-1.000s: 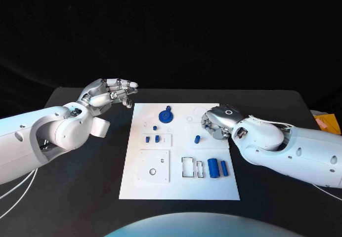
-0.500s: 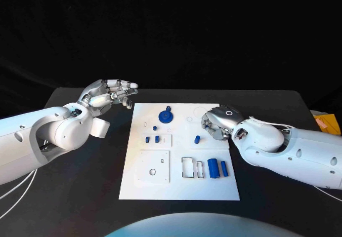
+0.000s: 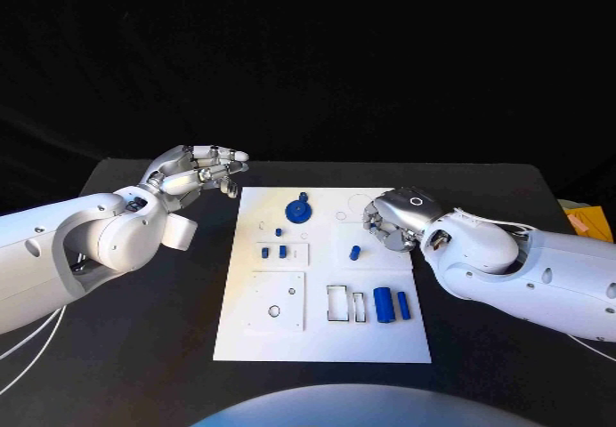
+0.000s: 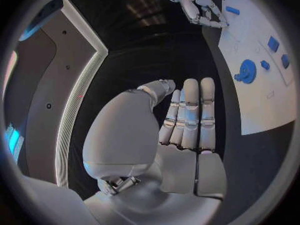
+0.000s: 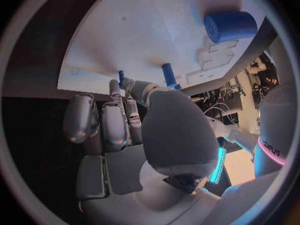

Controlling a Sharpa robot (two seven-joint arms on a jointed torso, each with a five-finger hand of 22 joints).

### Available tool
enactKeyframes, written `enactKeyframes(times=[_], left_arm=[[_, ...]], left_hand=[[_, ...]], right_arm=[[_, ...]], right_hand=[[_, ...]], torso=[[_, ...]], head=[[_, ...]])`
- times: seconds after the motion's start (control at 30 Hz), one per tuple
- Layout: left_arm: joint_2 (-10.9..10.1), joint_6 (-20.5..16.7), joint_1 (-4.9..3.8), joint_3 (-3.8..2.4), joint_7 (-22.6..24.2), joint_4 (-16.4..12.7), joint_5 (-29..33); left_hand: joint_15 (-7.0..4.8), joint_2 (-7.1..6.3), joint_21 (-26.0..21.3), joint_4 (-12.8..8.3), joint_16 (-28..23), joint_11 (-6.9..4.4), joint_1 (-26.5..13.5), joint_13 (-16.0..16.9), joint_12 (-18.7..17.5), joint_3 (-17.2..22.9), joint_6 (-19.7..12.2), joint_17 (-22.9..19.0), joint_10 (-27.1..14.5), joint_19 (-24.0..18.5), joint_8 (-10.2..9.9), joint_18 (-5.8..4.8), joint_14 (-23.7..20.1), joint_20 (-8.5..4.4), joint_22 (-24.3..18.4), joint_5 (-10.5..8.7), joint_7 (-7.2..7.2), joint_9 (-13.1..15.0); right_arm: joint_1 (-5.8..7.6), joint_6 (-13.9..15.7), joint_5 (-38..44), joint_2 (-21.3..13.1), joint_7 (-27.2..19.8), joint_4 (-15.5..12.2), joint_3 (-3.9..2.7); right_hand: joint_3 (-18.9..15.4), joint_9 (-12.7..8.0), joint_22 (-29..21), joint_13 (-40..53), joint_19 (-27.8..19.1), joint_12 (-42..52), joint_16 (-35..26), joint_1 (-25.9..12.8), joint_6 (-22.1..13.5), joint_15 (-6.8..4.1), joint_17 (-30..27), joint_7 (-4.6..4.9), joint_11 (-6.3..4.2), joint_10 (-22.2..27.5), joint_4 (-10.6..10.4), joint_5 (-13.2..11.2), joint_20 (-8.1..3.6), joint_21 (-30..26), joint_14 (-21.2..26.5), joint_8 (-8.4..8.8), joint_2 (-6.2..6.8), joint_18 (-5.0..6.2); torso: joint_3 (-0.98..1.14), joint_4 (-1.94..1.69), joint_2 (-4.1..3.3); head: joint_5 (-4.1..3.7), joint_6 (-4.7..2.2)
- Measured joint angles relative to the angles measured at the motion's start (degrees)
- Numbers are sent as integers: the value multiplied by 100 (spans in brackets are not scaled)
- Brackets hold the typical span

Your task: Assemble the parts on the task board

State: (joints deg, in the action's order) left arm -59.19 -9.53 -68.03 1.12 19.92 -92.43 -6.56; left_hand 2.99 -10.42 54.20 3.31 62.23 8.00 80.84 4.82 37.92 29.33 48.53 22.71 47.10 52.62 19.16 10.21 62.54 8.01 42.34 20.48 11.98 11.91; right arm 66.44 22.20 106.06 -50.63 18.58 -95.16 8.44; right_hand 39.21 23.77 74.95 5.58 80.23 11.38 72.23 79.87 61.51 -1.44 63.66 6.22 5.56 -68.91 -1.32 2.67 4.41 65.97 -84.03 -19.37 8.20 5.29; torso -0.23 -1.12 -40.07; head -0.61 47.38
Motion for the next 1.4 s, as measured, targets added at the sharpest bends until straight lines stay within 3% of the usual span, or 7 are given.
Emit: enactKeyframes(times=[0.4,0.67,0.83,0.97,1.2,1.4], left_arm=[[-9,29,0,0,-28,9,-2],[0,48,0,0,-40,30,-2],[40,58,0,0,-44,58,-2],[75,66,0,0,-46,96,-3],[136,75,0,0,-48,164,-4],[210,80,0,0,-51,244,-4]], left_hand=[[20,0,-22,0,-23,21,0,-6,0,0,-20,-5,-21,0,-34,0,-20,0,-6,0,20,0],[20,0,-22,0,-23,21,0,-5,0,0,-20,-5,-21,0,-34,1,-20,0,-8,0,20,1],[20,0,-22,0,-22,21,0,-5,0,0,-20,-5,-21,0,-34,0,-20,0,-12,0,20,1],[20,0,-22,0,-22,21,0,-5,0,0,-20,-5,-21,0,-34,1,-20,0,-11,0,20,1],[20,0,-22,0,-22,20,0,-5,0,0,-40,-11,-21,-20,-55,1,-20,20,-11,0,40,1],[20,0,-22,-17,-22,19,0,-7,0,17,-40,-10,-61,-20,-55,0,-20,20,-11,0,40,-3]], right_arm=[[129,31,-218,-221,-59,-310,-35],[196,48,-363,-288,-77,-755,-64],[221,49,-462,-136,-101,-1022,-70],[225,48,-539,37,-132,-1113,-72],[184,47,-639,349,-201,-1155,-74],[-6,50,-668,636,-301,-1092,-68]], right_hand=[[-1,4,-1,-1,21,0,0,-1,-1,0,8,-1,8,-8,-1,-2,-21,37,0,1,1,0],[-2,3,-1,-3,21,-2,0,-2,-1,0,8,-1,8,-9,-1,-4,-21,36,0,3,2,0],[-2,8,-2,-5,21,-8,0,-2,-3,0,8,-3,9,-9,-1,-5,-21,36,0,13,2,0],[7,9,-2,-6,21,-11,0,-2,-10,0,12,-10,9,-10,9,-6,-21,36,0,17,2,0],[26,8,-3,-6,21,-22,0,-2,-11,0,13,-11,11,-11,7,-17,-21,36,0,20,2,0],[34,8,-3,-2,20,-23,0,-2,-11,1,13,-12,18,-18,0,-1,-21,36,0,23,3,0]], torso=[[0,1,-1],[3,3,1],[3,-1,6],[1,-10,8],[-8,-13,8],[-10,-9,9]], head=[[11,4],[46,10],[101,10],[235,13],[544,32],[826,72]])
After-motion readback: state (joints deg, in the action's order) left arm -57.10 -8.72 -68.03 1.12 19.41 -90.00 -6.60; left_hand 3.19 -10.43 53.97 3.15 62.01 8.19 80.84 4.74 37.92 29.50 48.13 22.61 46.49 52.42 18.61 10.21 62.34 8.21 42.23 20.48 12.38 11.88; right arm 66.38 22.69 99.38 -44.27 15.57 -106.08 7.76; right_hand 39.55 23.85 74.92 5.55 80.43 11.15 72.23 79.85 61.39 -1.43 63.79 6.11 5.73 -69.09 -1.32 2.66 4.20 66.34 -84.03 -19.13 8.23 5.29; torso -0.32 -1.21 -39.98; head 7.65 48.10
